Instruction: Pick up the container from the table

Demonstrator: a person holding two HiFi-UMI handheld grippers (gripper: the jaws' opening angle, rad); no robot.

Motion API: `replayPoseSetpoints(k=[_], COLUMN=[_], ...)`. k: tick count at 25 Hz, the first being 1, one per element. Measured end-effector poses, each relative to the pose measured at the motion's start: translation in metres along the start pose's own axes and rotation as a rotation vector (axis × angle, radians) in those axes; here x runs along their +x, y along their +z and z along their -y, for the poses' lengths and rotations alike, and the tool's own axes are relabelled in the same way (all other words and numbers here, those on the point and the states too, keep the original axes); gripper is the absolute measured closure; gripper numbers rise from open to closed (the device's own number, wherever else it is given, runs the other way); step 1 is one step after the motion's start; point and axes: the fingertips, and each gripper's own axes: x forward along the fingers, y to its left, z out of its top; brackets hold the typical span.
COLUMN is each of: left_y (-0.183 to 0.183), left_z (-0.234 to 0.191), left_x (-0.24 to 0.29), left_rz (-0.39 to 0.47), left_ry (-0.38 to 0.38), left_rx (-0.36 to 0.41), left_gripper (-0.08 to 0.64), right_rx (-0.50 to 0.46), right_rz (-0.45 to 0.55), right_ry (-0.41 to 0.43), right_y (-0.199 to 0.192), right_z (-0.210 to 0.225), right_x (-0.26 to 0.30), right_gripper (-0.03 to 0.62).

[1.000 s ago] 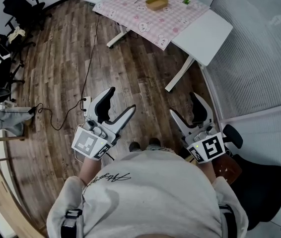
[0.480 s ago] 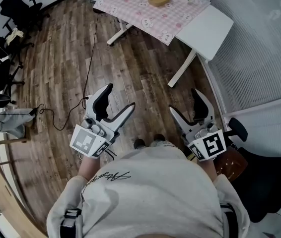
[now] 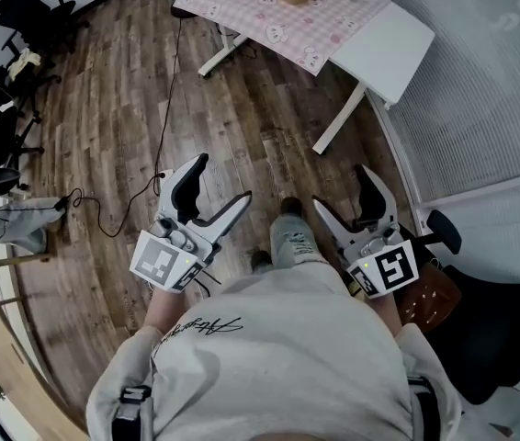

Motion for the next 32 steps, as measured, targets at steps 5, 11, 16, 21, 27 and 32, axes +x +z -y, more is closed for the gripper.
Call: replayPoseSetpoints(k=[5,11,16,21,27,32], left_y=[-0.001,-0.003,-0.004,-0.004,0.002,-0.001], left_z=[-0.009,-0.026,-0.048,-0.072,-0.100,-0.120], left_x=[0.007,0.030,0.063,0.098,0.139,0.168], left_rz=[-0.001,-0.011,-0.011,-0.005,-0.001,-0.014], left_ry=[0.013,0.022,0.036,0.042,0.056,0.076], left_rx=[-0.005,0.009,0.031,0.046,0.062,0.057], left_gripper=[0.182,0.164,0.160,0.158,0.156,0.156], right_rx=[-0.002,0.015,0.002,-0.001,-0.010,0.001], right_rz=[0.001,0.012,0.028,0.036,0.049,0.040], right_ry=[0.004,0.009,0.016,0.020,0.035,0.048], right_y=[-0.001,-0.003,-0.002,-0.001,0.007,0.006], right_z=[0.007,0.032,0.065,0.102,0.141,0.174], right_x=[0.010,0.033,0.058,0.087,0.123,0.145], right_gripper=[0.224,0.219,0.216,0.215,0.210,0.209])
